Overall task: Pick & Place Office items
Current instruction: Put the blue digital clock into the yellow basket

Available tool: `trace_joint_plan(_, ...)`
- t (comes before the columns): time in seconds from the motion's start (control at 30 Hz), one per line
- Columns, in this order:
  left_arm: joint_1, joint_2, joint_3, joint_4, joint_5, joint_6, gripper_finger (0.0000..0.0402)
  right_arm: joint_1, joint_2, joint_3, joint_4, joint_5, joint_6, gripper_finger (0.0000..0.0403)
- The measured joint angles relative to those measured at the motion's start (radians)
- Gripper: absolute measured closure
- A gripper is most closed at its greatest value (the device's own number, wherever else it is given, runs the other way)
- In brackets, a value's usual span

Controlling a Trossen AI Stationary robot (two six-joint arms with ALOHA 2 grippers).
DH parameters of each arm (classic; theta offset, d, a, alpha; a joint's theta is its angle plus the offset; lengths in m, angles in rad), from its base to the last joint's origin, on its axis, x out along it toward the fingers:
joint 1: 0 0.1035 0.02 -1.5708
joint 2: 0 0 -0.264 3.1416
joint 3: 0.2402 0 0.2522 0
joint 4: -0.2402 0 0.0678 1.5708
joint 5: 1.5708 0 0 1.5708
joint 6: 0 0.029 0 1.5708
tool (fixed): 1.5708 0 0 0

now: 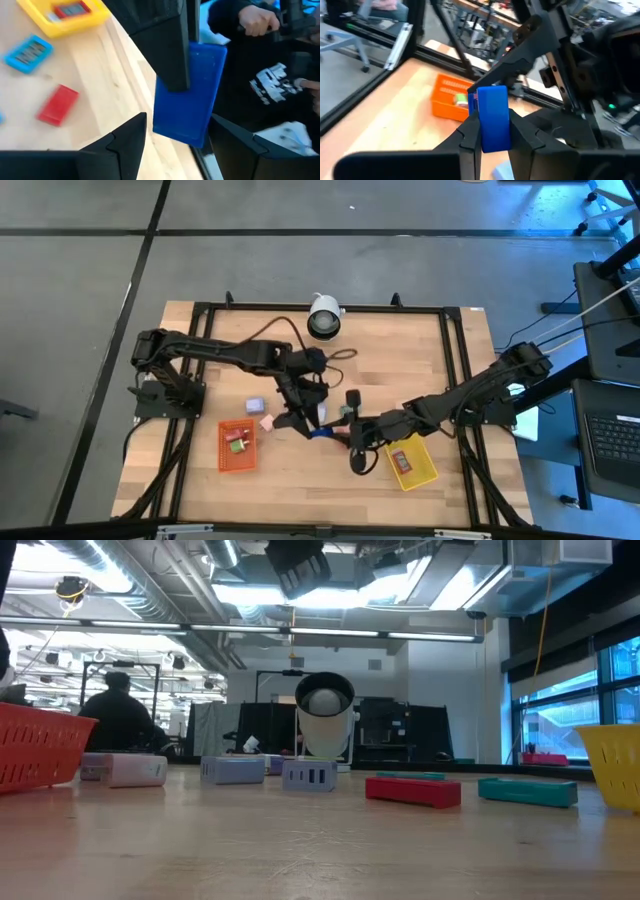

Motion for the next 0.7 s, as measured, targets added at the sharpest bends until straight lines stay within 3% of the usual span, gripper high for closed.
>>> trace_joint_plan(0.1,0.025,-0.051,0.000,-0.007,-0.027,0.020,0.0195,-0.001,-0.041,0.001,-0.044,0.036,0.000,0.0340)
trace_joint_plan(0.3,0.056,-0.198,0.000,-0.044,-0.192,0.066,0.0201,0.000,-0.135,0.002,-0.244,0.120,0.095,0.0340)
trace_joint_plan(0.53,0.024,-0.355,0.000,-0.054,-0.459,0.080,0.0202,0.009,-0.246,0.002,-0.659,0.148,0.452,0.0340)
trace_joint_plan(0.7,-0.034,-0.403,-0.002,-0.065,-0.645,0.104,0.0203,0.055,-0.278,0.002,-0.926,0.134,0.739,0.0340)
